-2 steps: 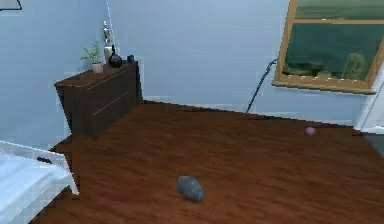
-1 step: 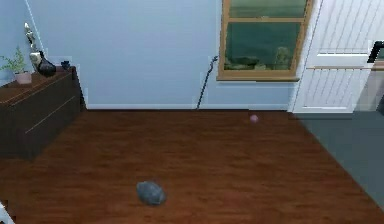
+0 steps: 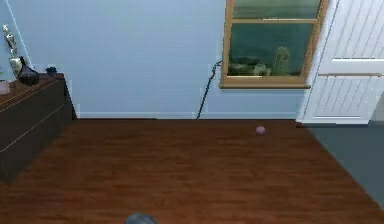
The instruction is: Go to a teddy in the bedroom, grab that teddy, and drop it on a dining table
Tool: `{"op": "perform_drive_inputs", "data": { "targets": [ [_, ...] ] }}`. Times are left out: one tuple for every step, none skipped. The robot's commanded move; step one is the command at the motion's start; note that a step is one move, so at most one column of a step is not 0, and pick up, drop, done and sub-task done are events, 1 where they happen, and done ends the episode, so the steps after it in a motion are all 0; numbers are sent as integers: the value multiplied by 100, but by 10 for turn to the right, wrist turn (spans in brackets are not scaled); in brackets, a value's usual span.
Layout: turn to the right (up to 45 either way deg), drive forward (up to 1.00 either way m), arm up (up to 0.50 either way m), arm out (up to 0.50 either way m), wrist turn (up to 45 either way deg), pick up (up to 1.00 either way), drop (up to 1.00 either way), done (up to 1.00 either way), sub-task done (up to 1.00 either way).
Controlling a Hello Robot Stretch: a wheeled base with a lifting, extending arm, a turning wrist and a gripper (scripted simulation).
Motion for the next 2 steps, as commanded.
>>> {"op": "perform_drive_inputs", "data": {
  "targets": [
    [450,0,0,0,0,0,0,0,0],
    [0,100,0,0,0,0,0,0,0]
  ]
}}
